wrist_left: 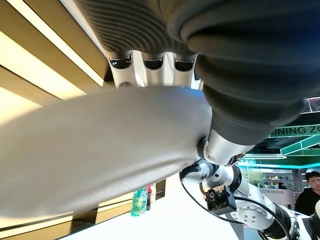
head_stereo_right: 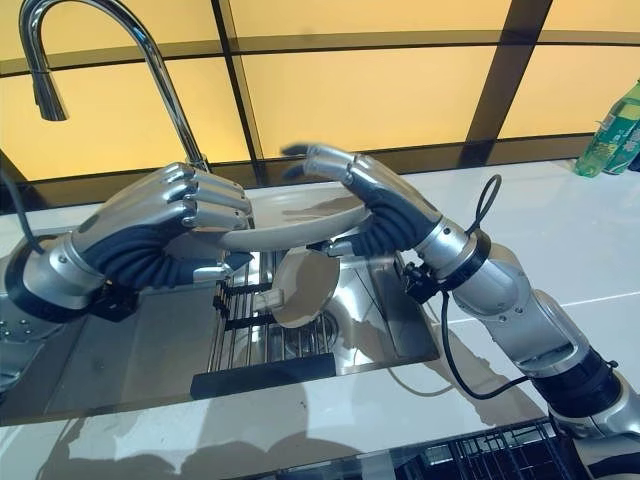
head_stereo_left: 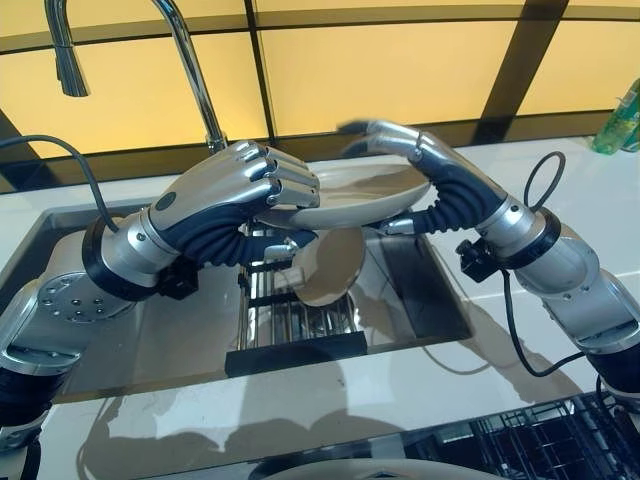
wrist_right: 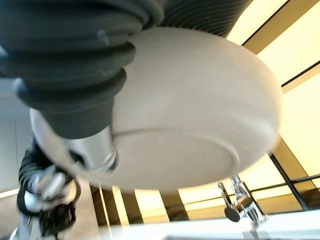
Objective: Pick up plates and place into dishwasher.
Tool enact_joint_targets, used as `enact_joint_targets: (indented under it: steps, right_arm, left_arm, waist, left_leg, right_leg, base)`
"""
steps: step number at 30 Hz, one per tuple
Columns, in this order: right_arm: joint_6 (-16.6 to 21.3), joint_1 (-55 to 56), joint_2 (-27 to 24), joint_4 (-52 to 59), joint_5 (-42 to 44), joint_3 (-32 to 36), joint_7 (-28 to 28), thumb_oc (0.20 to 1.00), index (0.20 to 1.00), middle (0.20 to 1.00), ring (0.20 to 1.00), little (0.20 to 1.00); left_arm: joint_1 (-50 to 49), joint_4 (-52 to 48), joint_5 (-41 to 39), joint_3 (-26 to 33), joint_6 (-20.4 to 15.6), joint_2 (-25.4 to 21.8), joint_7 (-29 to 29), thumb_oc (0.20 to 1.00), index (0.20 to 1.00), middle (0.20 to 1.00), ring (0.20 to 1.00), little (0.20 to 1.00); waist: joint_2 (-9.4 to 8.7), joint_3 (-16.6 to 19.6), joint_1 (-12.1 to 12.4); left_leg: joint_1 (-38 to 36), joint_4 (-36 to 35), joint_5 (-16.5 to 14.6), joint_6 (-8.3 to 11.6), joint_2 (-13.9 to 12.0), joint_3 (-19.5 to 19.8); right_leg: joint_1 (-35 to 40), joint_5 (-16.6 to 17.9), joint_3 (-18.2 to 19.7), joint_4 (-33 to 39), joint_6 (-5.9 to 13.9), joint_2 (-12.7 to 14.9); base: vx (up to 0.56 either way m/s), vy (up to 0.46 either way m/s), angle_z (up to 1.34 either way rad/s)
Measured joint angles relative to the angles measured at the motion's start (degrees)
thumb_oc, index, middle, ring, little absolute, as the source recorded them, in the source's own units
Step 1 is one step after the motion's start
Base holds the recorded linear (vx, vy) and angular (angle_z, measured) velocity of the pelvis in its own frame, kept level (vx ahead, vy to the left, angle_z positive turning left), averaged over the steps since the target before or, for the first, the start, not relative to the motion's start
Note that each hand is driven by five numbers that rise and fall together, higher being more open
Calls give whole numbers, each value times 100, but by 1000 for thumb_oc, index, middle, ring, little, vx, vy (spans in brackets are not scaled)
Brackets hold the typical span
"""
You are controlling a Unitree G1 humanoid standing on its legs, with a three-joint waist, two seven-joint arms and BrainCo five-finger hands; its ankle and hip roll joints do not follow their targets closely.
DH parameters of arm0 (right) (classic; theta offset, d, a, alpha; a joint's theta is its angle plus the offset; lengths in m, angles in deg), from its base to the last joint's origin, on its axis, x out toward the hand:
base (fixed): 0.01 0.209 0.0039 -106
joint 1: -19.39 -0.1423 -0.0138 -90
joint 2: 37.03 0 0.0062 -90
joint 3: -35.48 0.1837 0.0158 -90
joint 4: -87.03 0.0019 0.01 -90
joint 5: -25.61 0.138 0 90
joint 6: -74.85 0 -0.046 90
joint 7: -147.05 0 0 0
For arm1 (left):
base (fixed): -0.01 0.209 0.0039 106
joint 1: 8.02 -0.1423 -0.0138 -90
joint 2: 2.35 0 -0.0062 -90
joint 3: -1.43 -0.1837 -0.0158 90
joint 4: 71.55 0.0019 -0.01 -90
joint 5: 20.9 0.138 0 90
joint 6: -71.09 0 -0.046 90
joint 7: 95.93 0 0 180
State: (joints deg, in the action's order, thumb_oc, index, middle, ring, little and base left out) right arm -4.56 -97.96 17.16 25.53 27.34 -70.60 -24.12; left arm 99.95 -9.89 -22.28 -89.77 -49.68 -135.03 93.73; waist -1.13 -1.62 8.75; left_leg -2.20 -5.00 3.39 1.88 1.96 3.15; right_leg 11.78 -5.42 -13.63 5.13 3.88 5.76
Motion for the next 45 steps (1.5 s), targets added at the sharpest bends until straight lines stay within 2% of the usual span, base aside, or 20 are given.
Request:
enact_joint_targets:
  steps: [20,21,22,25,28,31,35,39,45]
  right_arm:
    - [-23,0,-50,93,25,-1,108,200,200,200,200,200]
    - [-23,0,-44,87,17,-1,75,200,200,200,200,200]
    - [-23,0,-43,81,13,-1,46,200,200,200,200,200]
    - [-21,13,-8,55,-33,29,-147,200,200,200,200,200]
    - [-8,155,41,-24,-167,411,-378,200,200,200,200,200]
    - [37,373,230,-209,-361,898,-583,200,200,200,200,200]
    - [35,409,220,-247,-578,1117,-679,200,200,200,200,200]
    - [34,543,161,-322,-684,1398,-807,200,200,200,200,200]
    - [36,1127,86,-480,-929,1943,-1057,200,200,200,200,200]
  left_arm:
    - [29,7,-46,32,44,166,153,200,200,200,200,200]
    - [29,5,-46,32,105,189,128,376,376,376,376,376]
    - [29,3,-46,32,165,210,96,1000,1000,1000,1000,1000]
    - [1,16,-12,64,423,316,-196,1000,1000,1000,1000,1000]
    - [-234,53,-39,433,642,563,-785,1000,1000,1000,1000,1000]
    - [-595,246,-227,930,710,1082,-1541,1000,1000,1000,1000,1000]
    - [-819,322,-211,970,787,1182,-2167,1000,1000,1000,1000,1000]
    - [-914,346,-213,1107,774,1265,-2382,1000,1000,1000,1000,1000]
    - [-967,517,-225,1156,746,1296,-2386,1000,1000,1000,1000,1000]
  waist:
    - [0,1,-4]
    - [0,1,-4]
    - [0,2,-4]
    - [0,2,-10]
    - [0,2,-27]
    - [1,2,-158]
    - [1,1,-262]
    - [11,-7,-457]
    - [95,-30,-736]
  left_leg:
    - [-16,1,0,0,-4,-6]
    - [-18,1,0,0,-5,-6]
    - [-18,1,0,0,-7,-8]
    - [-21,0,0,0,-10,-21]
    - [-25,2,-3,-5,-14,-74]
    - [-36,1,-6,-6,-35,-131]
    - [-41,1,-15,0,-102,-329]
    - [-104,0,-23,-4,-168,-502]
    - [-206,-4,-46,-2,-243,-815]
  right_leg:
    - [8,1,21,-2,0,-2]
    - [8,1,23,-2,0,-3]
    - [8,1,25,-3,0,-4]
    - [4,2,42,-4,-1,-5]
    - [-13,7,83,-9,1,-3]
    - [-34,11,126,-12,-1,-6]
    - [-184,32,380,-97,-23,-32]
    - [-219,107,585,-92,-28,-52]
    - [-310,201,979,-87,0,-67]
  base:
    - [-3,-1,0]
    - [-39,-6,-1]
    - [-43,-5,-1]
    - [-48,-2,-2]
    - [-71,9,-6]
    - [-64,10,-7]
    - [-44,30,-25]
    - [-36,53,-27]
    - [-11,63,-32]
